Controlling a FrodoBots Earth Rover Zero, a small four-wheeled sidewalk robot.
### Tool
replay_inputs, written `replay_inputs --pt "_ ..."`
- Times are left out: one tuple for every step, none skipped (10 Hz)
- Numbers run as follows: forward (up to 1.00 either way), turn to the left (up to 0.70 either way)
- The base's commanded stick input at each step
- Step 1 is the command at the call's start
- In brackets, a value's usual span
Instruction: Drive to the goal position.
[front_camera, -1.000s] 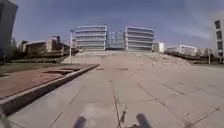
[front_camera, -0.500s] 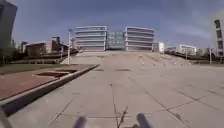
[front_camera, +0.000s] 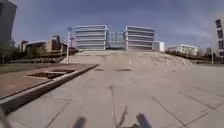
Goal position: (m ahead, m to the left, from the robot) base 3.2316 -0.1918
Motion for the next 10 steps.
replay_inputs --pt "0.7 0.0" --pt "0.7 0.0" --pt "0.7 0.0" --pt "0.7 0.0" --pt "0.7 0.0" --pt "0.7 0.0" --pt "0.7 0.0" --pt "0.7 0.0" --pt "0.7 0.0" --pt "0.7 0.0"
